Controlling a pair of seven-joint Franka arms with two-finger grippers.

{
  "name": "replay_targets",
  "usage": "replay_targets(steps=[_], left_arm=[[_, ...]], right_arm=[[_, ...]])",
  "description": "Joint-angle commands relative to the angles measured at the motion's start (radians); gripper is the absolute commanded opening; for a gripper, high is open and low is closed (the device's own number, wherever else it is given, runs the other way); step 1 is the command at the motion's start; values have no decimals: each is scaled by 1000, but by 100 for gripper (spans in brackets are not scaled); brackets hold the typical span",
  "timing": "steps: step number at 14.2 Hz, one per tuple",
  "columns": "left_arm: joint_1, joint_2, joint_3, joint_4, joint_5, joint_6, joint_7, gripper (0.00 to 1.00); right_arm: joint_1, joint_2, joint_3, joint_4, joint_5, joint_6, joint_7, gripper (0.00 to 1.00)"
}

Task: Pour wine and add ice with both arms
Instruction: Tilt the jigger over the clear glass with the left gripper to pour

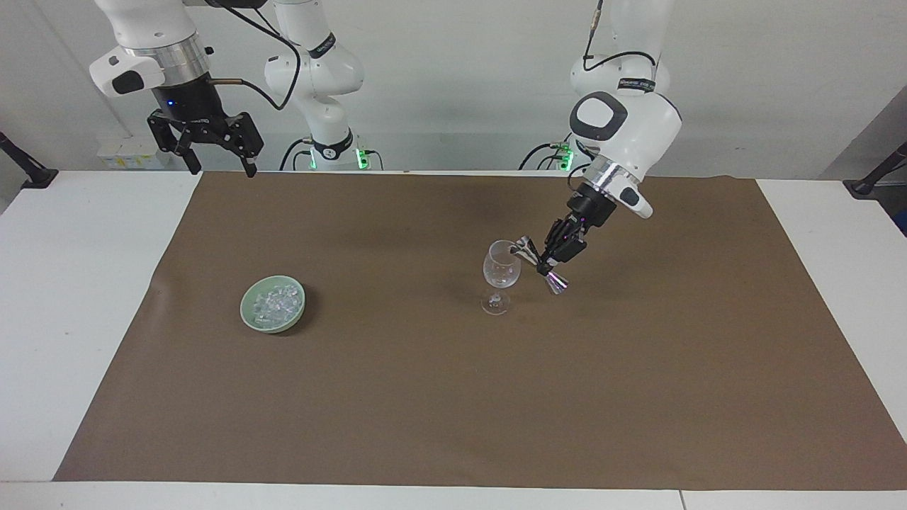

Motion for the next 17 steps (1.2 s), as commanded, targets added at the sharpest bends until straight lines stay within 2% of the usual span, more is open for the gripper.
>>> replay_targets(steps=[1, 17], left_arm=[[-24, -33, 14, -40, 11, 31, 23, 0], [-55, -47, 15, -58, 11, 73, 92, 0]], right_arm=[[-15, -7, 0, -5, 17, -6, -21, 100], [-17, -7, 0, -7, 17, 11, -30, 100]])
